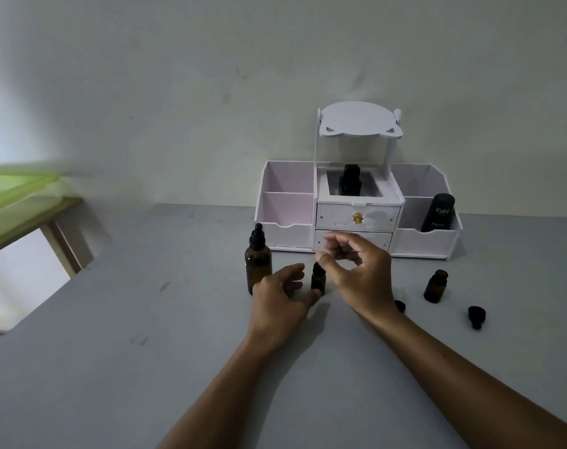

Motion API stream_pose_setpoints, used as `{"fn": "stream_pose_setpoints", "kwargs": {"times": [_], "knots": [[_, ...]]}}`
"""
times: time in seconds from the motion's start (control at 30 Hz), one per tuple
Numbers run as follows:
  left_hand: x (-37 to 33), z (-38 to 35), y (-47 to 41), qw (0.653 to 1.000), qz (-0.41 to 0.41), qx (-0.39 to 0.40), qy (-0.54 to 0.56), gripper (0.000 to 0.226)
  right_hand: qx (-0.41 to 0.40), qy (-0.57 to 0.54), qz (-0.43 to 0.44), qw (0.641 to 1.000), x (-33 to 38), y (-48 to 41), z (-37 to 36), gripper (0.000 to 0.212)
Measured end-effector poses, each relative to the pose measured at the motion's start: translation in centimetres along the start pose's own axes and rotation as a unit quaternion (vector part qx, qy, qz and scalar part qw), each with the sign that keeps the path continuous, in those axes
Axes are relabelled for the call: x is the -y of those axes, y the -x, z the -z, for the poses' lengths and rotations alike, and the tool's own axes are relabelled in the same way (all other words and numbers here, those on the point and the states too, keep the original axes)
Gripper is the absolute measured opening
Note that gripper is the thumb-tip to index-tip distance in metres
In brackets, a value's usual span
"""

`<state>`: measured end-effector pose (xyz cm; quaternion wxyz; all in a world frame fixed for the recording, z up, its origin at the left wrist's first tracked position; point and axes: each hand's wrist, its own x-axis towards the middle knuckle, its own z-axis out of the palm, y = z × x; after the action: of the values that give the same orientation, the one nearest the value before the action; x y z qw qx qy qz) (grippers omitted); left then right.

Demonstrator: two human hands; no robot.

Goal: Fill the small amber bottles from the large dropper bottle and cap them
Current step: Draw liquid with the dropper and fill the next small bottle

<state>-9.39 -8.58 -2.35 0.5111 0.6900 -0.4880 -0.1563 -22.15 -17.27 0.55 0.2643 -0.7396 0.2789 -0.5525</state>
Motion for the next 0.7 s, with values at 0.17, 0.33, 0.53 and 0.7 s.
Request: {"fn": "stream_pose_setpoints", "kwargs": {"times": [0.17,0.33,0.53,0.7], "knots": [[-1.6,4.3,1.1,0.966,-0.174,-0.189,-0.001,0.014,-0.026,-0.042,0.043,0.998,3.3,-1.8,0.0,0.021],[0.2,7.4,-0.1,0.949,-0.085,-0.289,0.092,0.026,0.078,-0.088,-0.049,0.992,5.9,-3.2,-2.6,0.017],[4.0,8.0,-1.5,0.993,-0.008,-0.069,0.096,0.07,0.148,-0.022,-0.102,0.983,5.5,-2.9,-7.0,0.038],[4.1,7.3,-2.1,0.997,-0.036,0.017,0.062,0.059,0.138,-0.046,-0.126,0.981,5.1,-2.8,-7.9,0.028]]}}
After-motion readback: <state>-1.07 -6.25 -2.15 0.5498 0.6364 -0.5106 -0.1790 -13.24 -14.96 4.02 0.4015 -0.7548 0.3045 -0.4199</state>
